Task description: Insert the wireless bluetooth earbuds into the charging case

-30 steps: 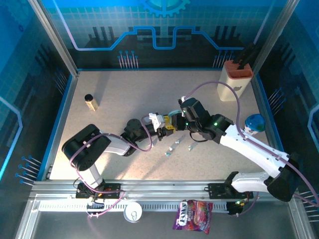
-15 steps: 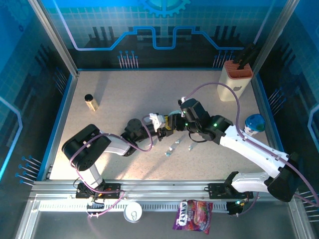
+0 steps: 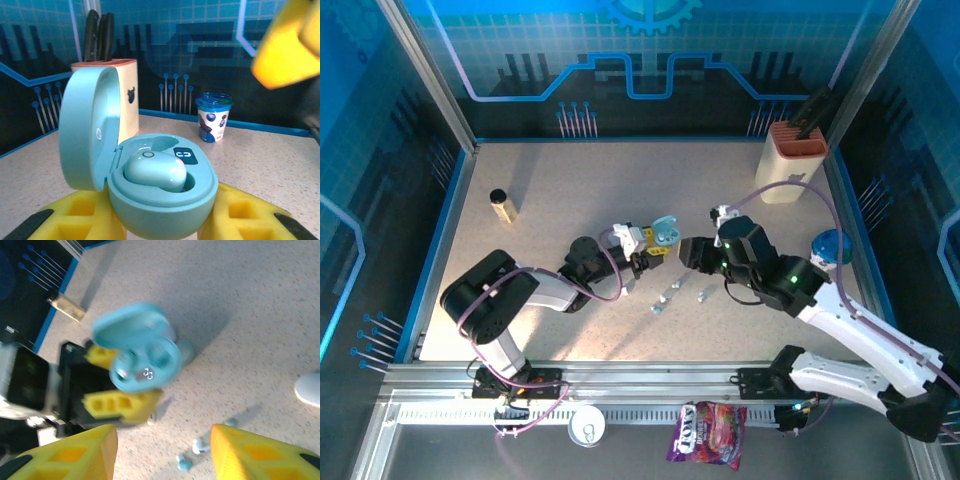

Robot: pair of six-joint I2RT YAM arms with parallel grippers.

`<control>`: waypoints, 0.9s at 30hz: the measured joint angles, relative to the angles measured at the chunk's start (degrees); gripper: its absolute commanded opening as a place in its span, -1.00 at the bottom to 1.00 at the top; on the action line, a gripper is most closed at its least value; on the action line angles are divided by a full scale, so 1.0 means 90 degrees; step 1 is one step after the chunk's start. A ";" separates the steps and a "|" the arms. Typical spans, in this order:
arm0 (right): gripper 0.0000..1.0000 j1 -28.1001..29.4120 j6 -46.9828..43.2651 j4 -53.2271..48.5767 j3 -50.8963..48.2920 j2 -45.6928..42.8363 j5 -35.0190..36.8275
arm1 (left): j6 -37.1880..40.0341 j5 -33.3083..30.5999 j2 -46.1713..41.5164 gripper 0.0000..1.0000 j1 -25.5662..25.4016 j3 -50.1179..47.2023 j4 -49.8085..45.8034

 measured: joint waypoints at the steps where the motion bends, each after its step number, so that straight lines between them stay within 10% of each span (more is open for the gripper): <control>1: 0.04 -0.0010 0.0102 -0.0012 -0.0151 -0.0083 -0.0005 | -0.0005 -0.0002 -0.0068 -0.58 0.0063 -0.0051 0.0002; 12: 0.08 0.0068 0.1821 0.1545 -0.2582 0.0576 -0.1409 | -0.0136 -0.0029 -0.0746 -0.57 0.0760 -0.0464 0.0051; 27: 0.04 0.0741 0.2635 0.3699 -0.2703 0.2849 -0.2001 | -0.0172 0.0032 -0.1030 -0.56 0.0882 -0.0466 -0.0124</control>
